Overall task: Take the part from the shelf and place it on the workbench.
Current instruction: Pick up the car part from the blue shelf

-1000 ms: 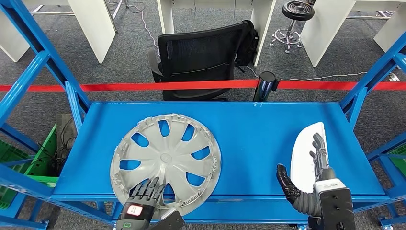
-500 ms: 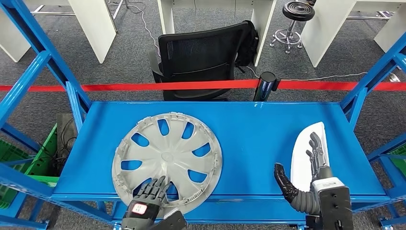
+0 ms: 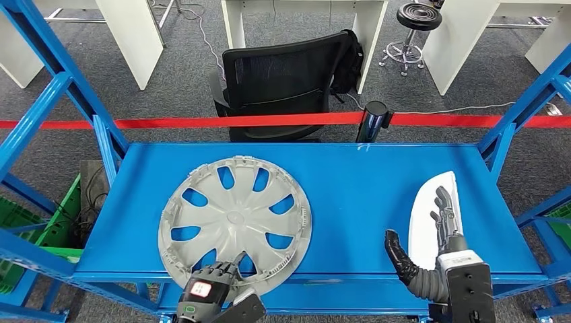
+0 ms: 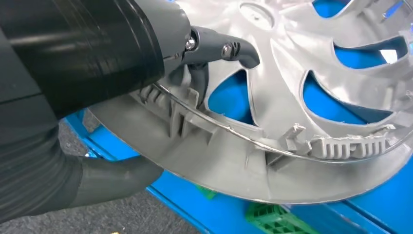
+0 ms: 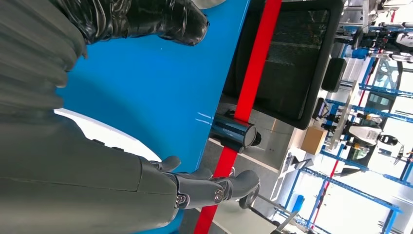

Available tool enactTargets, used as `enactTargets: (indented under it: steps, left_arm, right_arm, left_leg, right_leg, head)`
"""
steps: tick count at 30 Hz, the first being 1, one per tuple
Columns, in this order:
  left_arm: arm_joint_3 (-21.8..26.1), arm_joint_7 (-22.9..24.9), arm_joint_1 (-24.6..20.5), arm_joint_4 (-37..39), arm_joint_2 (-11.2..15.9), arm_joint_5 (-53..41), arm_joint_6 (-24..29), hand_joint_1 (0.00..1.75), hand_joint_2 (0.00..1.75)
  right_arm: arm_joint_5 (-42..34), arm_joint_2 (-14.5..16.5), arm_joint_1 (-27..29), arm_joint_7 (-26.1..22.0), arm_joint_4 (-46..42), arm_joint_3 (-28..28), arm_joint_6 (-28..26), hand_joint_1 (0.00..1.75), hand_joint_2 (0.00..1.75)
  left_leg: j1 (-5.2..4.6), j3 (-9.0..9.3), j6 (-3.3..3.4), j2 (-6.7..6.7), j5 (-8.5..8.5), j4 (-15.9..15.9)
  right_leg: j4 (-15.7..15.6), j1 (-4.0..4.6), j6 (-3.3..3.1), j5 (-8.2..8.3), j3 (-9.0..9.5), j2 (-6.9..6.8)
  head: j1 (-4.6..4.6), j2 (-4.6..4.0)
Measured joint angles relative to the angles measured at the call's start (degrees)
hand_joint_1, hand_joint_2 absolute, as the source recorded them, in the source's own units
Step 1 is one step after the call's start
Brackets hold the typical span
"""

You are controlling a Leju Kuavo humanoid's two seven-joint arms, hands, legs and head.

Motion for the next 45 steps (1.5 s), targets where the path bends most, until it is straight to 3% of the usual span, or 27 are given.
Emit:
enactTargets:
  steps: [17, 30, 35, 45]
  left_arm:
    - [0.16, -1.70, -0.41, 1.19, -0.68, 1.29, 0.71, 1.75, 1.75]
    - [2.50, -9.78, 0.69, -0.45, -0.58, 12.17, 5.14, 1.75, 1.75]
    - [3.46, -13.05, 0.81, -3.52, -0.15, 18.04, 6.73, 1.75, 1.75]
    - [4.88, -12.64, 2.49, -14.12, 1.49, 18.66, 7.65, 1.75, 1.75]
  right_arm:
    - [0.36, -0.01, 0.06, 0.00, 0.00, 0.00, -0.49, 0.00, 1.75]
    - [-0.08, -0.01, 0.67, -0.47, -0.01, 0.00, -0.76, 0.00, 1.75]
    - [-0.18, -0.05, 1.61, -0.86, -0.01, 0.00, -2.36, 0.00, 1.75]
    - [-0.04, -0.44, 2.81, -0.32, -0.27, 0.02, -3.62, 0.00, 1.75]
  left_leg:
    - [0.01, 0.09, 0.00, 0.02, 0.00, -0.01]
    - [0.00, 0.08, 0.00, 0.01, 0.00, -0.01]
    - [0.00, 0.08, 0.00, 0.01, 0.00, -0.01]
    - [0.00, 0.06, 0.00, 0.01, 0.00, -0.01]
  right_leg:
    - [0.00, 0.01, 0.01, 0.01, 0.05, 0.05]
    - [0.01, 0.00, 0.01, 0.00, 0.05, 0.03]
    - [0.01, 0.00, 0.01, 0.00, 0.07, 0.01]
    - [0.01, 0.00, 0.01, 0.00, 0.05, 0.01]
  head:
    - [-0.04, 0.00]
    - [0.02, 0.00]
    - [0.00, 0.00]
    - [0.03, 0.00]
